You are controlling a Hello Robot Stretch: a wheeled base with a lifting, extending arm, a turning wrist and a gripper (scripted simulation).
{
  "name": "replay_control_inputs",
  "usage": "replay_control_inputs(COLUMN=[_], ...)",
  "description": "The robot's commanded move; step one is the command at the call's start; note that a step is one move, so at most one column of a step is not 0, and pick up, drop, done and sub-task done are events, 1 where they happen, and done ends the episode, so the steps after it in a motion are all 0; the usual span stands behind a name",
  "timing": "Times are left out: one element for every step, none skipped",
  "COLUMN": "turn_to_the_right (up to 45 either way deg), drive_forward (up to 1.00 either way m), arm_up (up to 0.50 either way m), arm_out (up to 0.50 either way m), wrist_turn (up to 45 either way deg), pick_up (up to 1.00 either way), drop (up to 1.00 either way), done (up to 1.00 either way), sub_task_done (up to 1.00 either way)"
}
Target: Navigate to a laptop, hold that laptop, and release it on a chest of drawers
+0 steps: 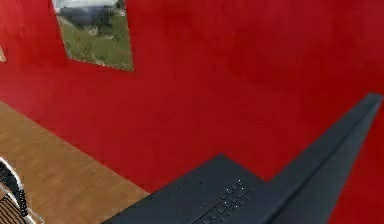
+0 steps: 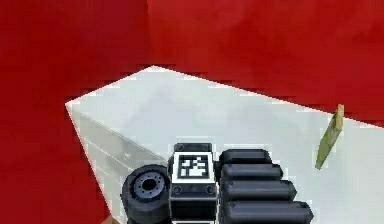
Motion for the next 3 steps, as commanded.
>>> replay_control_inputs(turn_to_the_right=[45.0,9.0,3.0], drive_forward=[0.00,0.00,0.00], arm_up=[0.00,0.00,0.00], arm_out=[0.00,0.00,0.00], wrist_turn=[0.0,0.0,0.0], pick_up=[0.00,0.00,0.00], drop=[0.00,0.00,0.00], done=[0.00,0.00,0.00], sub_task_done=[0.00,0.00,0.00])
